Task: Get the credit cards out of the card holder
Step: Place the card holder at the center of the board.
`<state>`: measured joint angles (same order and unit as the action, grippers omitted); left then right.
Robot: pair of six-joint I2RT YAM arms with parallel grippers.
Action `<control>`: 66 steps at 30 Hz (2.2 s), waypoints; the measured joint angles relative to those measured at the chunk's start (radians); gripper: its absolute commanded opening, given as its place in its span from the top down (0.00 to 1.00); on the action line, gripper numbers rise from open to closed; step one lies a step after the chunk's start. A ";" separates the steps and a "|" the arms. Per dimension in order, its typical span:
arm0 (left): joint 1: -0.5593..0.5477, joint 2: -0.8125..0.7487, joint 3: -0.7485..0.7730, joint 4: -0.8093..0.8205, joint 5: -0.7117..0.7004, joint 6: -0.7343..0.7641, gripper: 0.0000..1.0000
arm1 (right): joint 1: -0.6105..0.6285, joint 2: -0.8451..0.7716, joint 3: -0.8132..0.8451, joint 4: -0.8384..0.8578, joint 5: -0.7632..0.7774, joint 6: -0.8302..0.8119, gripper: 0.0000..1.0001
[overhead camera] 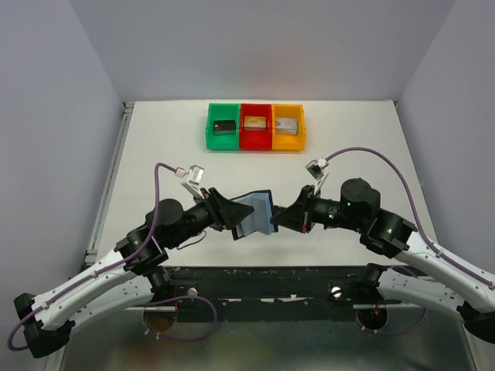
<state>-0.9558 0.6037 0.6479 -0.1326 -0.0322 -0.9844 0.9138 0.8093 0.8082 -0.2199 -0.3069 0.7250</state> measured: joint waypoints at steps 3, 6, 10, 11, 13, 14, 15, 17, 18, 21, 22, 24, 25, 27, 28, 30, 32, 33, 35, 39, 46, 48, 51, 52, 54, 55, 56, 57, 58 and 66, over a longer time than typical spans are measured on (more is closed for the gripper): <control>0.000 0.006 -0.002 0.032 0.020 0.009 0.35 | 0.000 0.011 0.008 -0.014 0.005 -0.003 1.00; 0.000 0.026 -0.002 0.063 0.047 0.019 0.35 | 0.000 0.025 0.009 -0.014 0.006 -0.003 1.00; 0.000 0.056 -0.002 0.083 0.071 0.031 0.35 | 0.000 0.039 0.010 -0.016 0.006 -0.003 1.00; 0.000 0.066 -0.002 0.084 0.075 0.034 0.34 | 0.000 0.042 0.011 -0.016 0.006 -0.003 1.00; 0.000 0.077 -0.002 0.084 0.078 0.038 0.32 | 0.000 0.049 0.015 -0.023 0.006 -0.002 1.00; 0.000 0.079 -0.002 0.084 0.079 0.040 0.31 | 0.000 0.053 0.019 -0.026 0.006 0.000 1.00; 0.000 0.081 -0.002 0.084 0.080 0.044 0.31 | 0.000 0.055 0.022 -0.029 0.006 0.000 1.00; 0.000 0.084 -0.001 0.083 0.081 0.053 0.31 | 0.000 0.055 0.025 -0.030 0.006 0.000 1.00; 0.000 0.085 -0.001 0.083 0.082 0.055 0.31 | 0.000 0.055 0.025 -0.030 0.006 0.000 1.00; 0.000 0.088 -0.001 0.082 0.082 0.060 0.31 | 0.000 0.055 0.025 -0.032 0.006 0.000 1.00; 0.000 0.088 -0.001 0.082 0.082 0.061 0.32 | 0.000 0.055 0.025 -0.034 0.006 0.000 1.00; 0.000 0.088 -0.001 0.081 0.082 0.064 0.34 | 0.000 0.055 0.025 -0.036 0.006 0.000 1.00; 0.000 0.088 -0.001 0.080 0.082 0.067 0.34 | 0.000 0.055 0.025 -0.036 0.006 0.000 1.00; 0.000 0.088 -0.001 0.079 0.082 0.070 0.39 | 0.000 0.055 0.025 -0.036 0.006 0.000 1.00; 0.000 0.088 -0.001 0.079 0.082 0.071 0.42 | 0.000 0.055 0.025 -0.036 0.006 0.000 1.00; 0.000 0.085 -0.001 0.077 0.082 0.075 0.50 | 0.000 0.055 0.025 -0.036 0.006 0.000 1.00; 0.000 0.078 -0.001 0.074 0.081 0.078 0.58 | 0.000 0.054 0.025 -0.036 0.006 0.000 1.00; 0.000 0.073 -0.001 0.071 0.081 0.079 0.64 | 0.000 0.053 0.025 -0.036 0.006 0.000 1.00; 0.000 0.064 -0.001 0.063 0.079 0.083 0.67 | 0.000 0.052 0.025 -0.036 0.006 0.000 1.00; 0.000 0.042 -0.001 0.039 0.067 0.088 0.67 | 0.000 0.048 0.025 -0.036 0.006 0.001 1.00; 0.000 0.040 -0.001 0.011 0.045 0.099 0.85 | 0.000 0.045 0.025 -0.036 0.006 0.000 1.00; 0.000 0.043 0.004 -0.013 0.026 0.109 0.92 | 0.000 0.041 0.025 -0.036 0.006 0.000 1.00; 0.000 0.050 0.016 -0.046 0.006 0.125 1.00 | 0.000 0.026 0.025 -0.036 0.006 0.000 1.00; 0.000 0.051 0.021 -0.060 -0.003 0.131 1.00 | 0.000 0.021 0.025 -0.036 0.006 0.000 1.00; 0.000 0.051 0.034 -0.081 -0.012 0.143 1.00 | 0.000 0.014 0.025 -0.036 0.006 0.000 1.00; 0.000 0.050 0.043 -0.094 -0.018 0.150 1.00 | 0.000 0.013 0.025 -0.036 0.007 -0.001 0.98; 0.000 0.051 0.051 -0.103 -0.021 0.156 1.00 | 0.000 0.013 0.025 -0.036 0.008 -0.001 0.95; 0.000 0.052 0.062 -0.116 -0.025 0.165 1.00 | 0.000 0.013 0.025 -0.036 0.010 -0.001 0.88; 0.000 0.056 0.079 -0.138 -0.029 0.174 1.00 | 0.000 0.013 0.025 -0.037 0.013 -0.002 0.77; 0.000 0.188 0.311 -0.359 -0.092 0.254 1.00 | 0.000 0.013 0.022 -0.075 0.090 -0.007 0.39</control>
<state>-0.9558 0.7918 0.9585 -0.4911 -0.1242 -0.7307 0.9138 0.8227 0.8299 -0.2951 -0.2169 0.7177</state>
